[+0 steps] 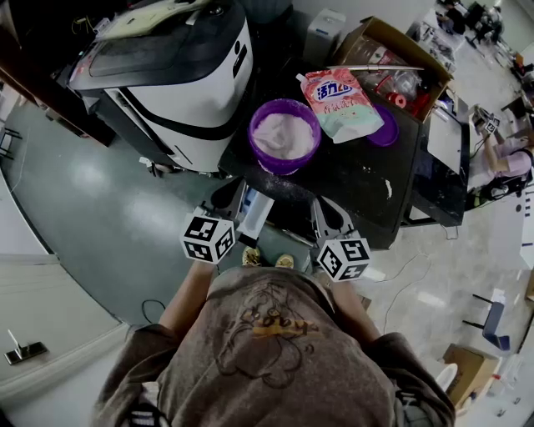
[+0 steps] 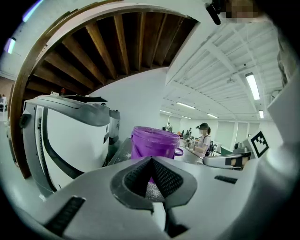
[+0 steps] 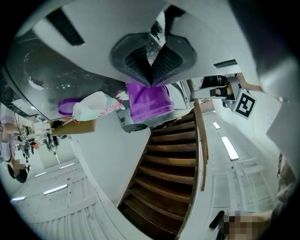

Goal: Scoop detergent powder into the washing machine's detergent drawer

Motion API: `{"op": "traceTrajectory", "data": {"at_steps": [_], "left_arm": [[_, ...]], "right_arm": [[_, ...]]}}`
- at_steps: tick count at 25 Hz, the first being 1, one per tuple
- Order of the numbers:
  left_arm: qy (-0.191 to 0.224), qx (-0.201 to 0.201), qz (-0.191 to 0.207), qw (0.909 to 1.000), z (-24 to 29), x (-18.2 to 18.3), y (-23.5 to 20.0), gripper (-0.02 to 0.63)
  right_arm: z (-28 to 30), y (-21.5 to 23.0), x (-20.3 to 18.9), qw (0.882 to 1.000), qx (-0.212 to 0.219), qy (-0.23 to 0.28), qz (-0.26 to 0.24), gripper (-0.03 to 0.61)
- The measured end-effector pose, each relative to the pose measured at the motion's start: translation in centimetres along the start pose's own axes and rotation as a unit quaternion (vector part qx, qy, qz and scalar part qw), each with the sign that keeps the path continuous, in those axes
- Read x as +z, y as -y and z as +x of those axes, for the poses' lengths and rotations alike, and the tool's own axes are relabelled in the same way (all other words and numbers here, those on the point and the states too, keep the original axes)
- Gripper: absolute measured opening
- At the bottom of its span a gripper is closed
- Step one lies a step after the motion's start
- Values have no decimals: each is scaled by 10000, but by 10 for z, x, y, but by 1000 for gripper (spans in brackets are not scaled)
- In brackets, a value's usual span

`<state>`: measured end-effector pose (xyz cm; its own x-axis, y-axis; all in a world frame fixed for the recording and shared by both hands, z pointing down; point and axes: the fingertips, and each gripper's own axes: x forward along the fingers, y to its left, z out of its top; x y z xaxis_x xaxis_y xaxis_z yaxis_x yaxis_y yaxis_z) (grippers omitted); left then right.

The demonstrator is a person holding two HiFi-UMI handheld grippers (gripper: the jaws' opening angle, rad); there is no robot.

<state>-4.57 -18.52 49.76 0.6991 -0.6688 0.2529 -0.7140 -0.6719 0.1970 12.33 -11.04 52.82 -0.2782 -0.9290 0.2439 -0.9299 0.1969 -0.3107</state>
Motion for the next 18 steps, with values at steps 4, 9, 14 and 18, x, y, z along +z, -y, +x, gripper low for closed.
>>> {"op": "traceTrajectory", "data": {"at_steps": [4,9,14,18], "left_arm": [[46,-15,45,10000,-1,-2,2,21],[105,-51,81,9999,-2,5,7,21],[149,-55,80,9998,-3,9,10,21],[160,-56,64,9998,-3,12,11,21]], "right_arm": [[-2,4,1,9999,-84,40,-53,-8],[-6,6,8,9998,-89,140,-123,-11],[-9,8,12,9997,-99,189,-153,-11],[-10,8,13,9997,-97,185,-152,-11]]}}
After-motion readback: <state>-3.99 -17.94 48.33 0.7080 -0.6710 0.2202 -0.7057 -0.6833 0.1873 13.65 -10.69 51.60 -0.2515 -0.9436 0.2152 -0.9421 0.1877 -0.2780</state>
